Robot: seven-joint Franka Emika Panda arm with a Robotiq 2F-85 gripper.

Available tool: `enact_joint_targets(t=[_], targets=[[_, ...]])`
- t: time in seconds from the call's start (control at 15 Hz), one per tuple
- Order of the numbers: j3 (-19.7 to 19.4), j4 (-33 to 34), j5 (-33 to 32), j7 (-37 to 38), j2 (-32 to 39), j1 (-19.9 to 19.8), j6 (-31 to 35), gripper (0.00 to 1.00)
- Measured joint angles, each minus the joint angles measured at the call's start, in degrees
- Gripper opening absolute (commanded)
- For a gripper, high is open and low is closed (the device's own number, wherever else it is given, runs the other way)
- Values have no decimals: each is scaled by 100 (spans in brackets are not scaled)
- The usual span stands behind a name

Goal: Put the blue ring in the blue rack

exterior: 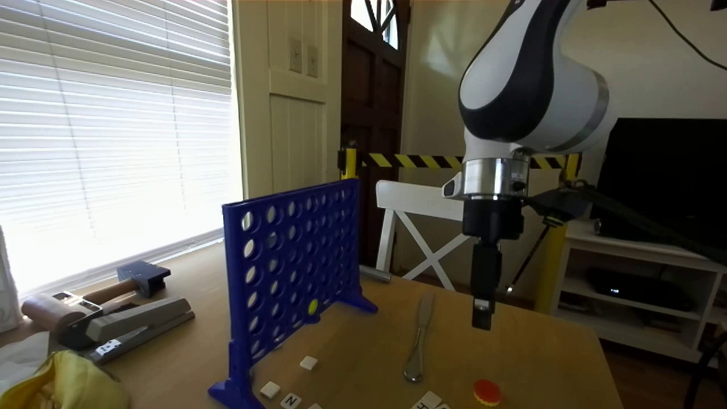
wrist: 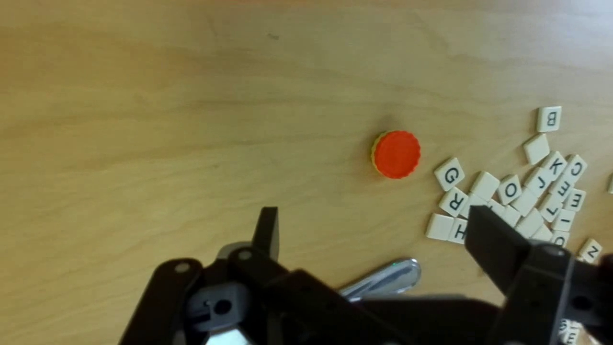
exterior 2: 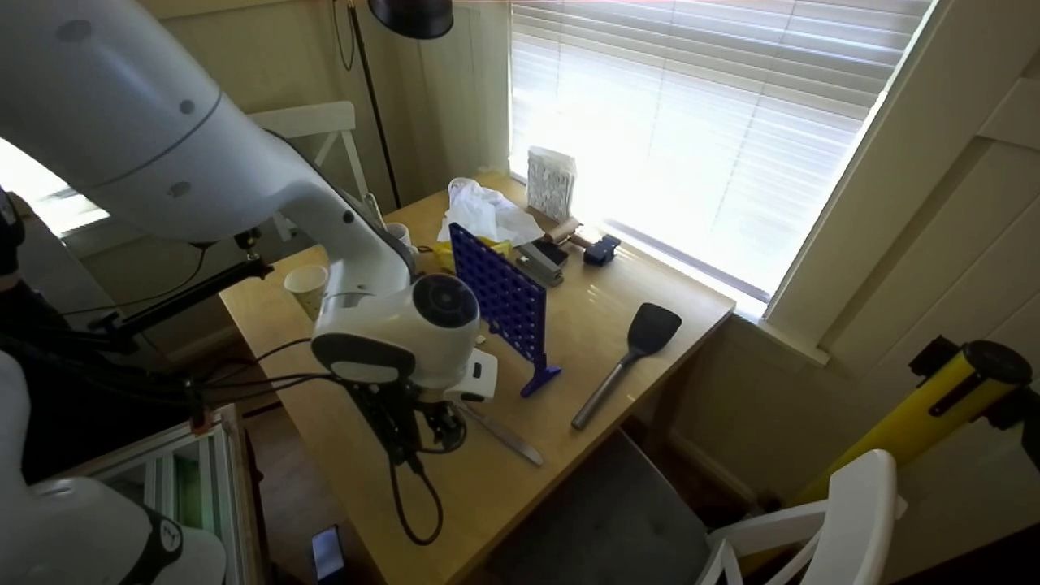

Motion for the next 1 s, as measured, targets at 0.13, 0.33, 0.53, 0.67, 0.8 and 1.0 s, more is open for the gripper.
enact_joint_targets(t=[0.13,0.33,0.53,0.67,0.8,1.0], targets=[[216,91,23,-149,333,-232,29,100],[507,191,23,-357,728,-577,30,100],[635,267,23,-391,866,-736,30,100],[651,280,4,-381,869,-750,30,100],[711,272,-55,-375,869,-783,30,100],[797,240,-132,-360,869,-784,37,100]])
